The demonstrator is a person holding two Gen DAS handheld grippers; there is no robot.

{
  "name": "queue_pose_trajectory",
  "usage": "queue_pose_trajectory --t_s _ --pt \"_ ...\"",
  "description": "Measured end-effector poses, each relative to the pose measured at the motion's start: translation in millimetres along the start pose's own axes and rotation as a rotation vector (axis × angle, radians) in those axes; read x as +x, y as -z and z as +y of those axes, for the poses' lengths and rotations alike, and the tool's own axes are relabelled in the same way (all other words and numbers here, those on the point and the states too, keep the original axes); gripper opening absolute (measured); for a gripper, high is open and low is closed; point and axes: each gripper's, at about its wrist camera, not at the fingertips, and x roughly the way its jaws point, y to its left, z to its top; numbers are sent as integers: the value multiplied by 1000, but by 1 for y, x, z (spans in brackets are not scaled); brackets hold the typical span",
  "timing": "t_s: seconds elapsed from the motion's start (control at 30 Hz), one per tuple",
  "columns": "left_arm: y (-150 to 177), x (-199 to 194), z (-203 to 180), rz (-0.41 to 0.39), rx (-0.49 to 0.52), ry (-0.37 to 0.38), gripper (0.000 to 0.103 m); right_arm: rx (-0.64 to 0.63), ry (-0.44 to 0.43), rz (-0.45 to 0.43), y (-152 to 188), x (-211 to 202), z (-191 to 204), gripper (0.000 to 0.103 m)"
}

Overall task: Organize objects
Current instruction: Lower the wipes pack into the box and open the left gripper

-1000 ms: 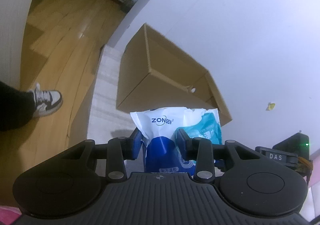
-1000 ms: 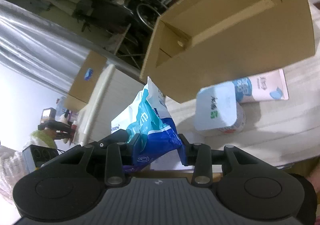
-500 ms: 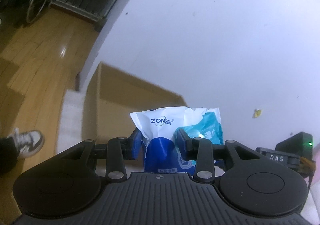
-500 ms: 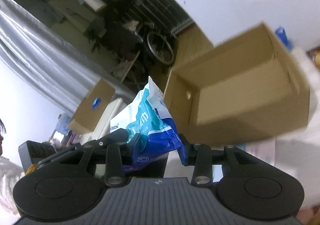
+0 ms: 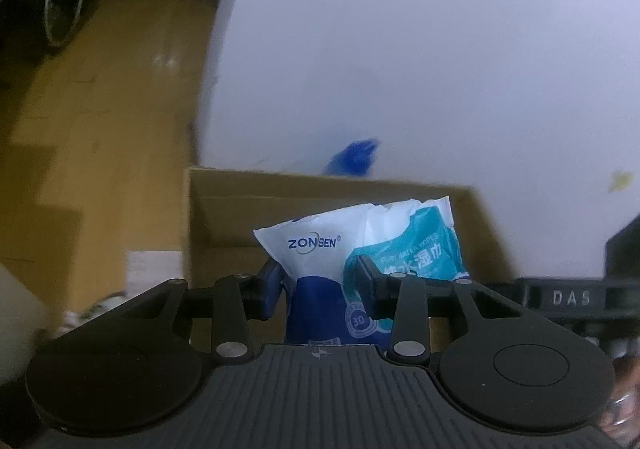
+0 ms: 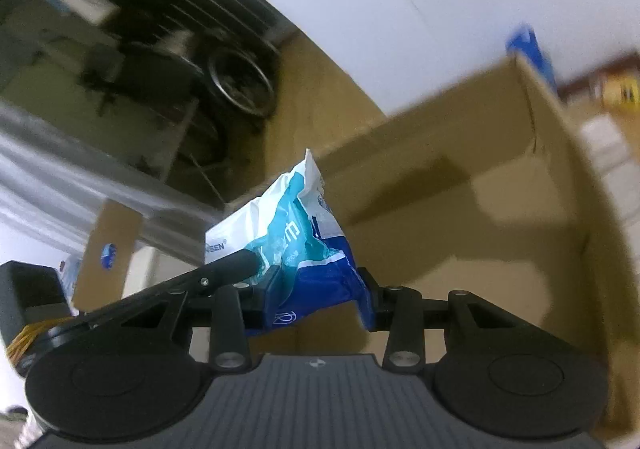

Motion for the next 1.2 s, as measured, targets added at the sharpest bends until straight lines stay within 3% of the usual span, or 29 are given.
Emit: queue_pose_trajectory --t_s 0.17,0.3,0.37,0.57,0.6,0.63,0.67,0.87,1.2 --pt "-12 36 -1 89 21 -181 40 126 27 110 -13 54 -21 43" --pt "-9 56 -19 64 222 -341 39 126 98 146 -9 81 -19 51" --pt "-8 60 -23 47 260 -369 39 99 145 139 -6 87 -17 51" --pt "-5 54 -28 14 281 -353 40 37 164 118 -6 74 -13 50" --pt "-6 50 -30 10 297 -349 40 16 165 107 -7 73 -11 43" --pt "-3 46 -31 5 307 -345 40 2 163 101 -7 72 -9 24" --pt "0 43 -31 1 311 -341 40 7 157 112 -7 73 -10 18" --pt "0 43 -26 -4 264 -318 40 22 147 112 -10 86 -11 16" --pt "11 34 -27 -19 232 -265 40 -137 243 72 -5 92 19 22"
